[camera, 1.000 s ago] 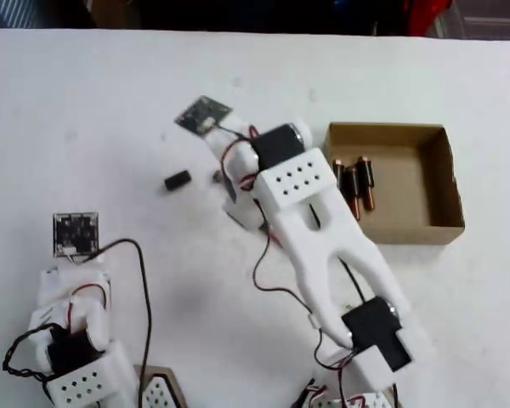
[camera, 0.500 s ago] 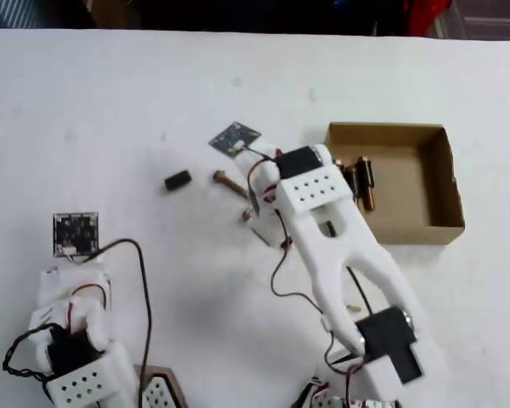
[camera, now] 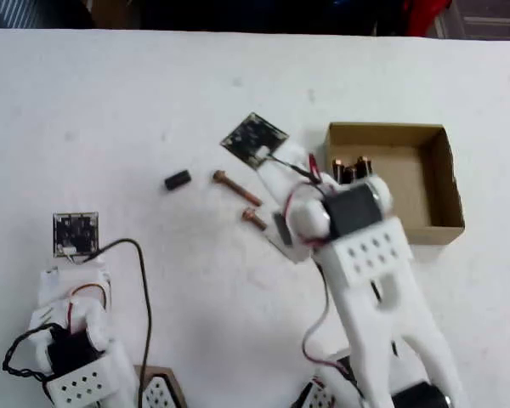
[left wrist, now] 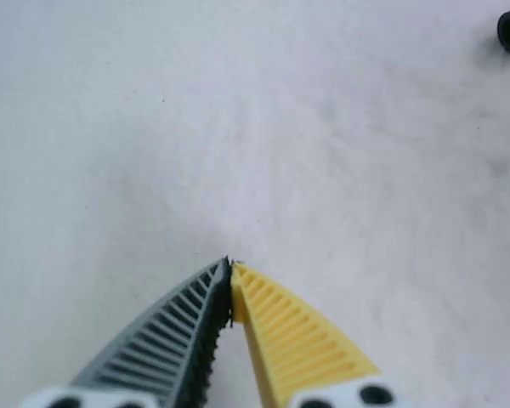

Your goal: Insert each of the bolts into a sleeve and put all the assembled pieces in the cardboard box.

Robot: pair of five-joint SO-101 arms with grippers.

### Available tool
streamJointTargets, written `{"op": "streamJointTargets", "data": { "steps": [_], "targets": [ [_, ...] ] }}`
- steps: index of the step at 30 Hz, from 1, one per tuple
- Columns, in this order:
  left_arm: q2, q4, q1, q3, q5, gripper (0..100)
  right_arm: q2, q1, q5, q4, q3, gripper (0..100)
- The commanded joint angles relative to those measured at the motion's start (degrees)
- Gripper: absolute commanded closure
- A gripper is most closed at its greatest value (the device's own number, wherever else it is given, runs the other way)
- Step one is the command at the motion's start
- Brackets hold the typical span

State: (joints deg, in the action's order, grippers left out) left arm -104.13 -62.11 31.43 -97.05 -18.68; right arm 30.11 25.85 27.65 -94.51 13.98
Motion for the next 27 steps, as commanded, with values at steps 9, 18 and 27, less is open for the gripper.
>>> {"op": "streamJointTargets", "data": {
  "steps": [9, 18, 27],
  "targets": [
    [-0.48, 0.0, 0.04, 0.09, 0.7, 98, 19.91, -0.57, 0.26, 0.48, 3.34, 98.1],
    [-0.48, 0.0, 0.04, 0.09, 0.62, 98, 34.59, -3.38, 0.18, 10.33, 19.43, 98.1],
    [-0.48, 0.0, 0.04, 0.09, 0.7, 98, 43.82, -14.73, 0.26, 16.04, 24.88, 98.1]
  ]
}}
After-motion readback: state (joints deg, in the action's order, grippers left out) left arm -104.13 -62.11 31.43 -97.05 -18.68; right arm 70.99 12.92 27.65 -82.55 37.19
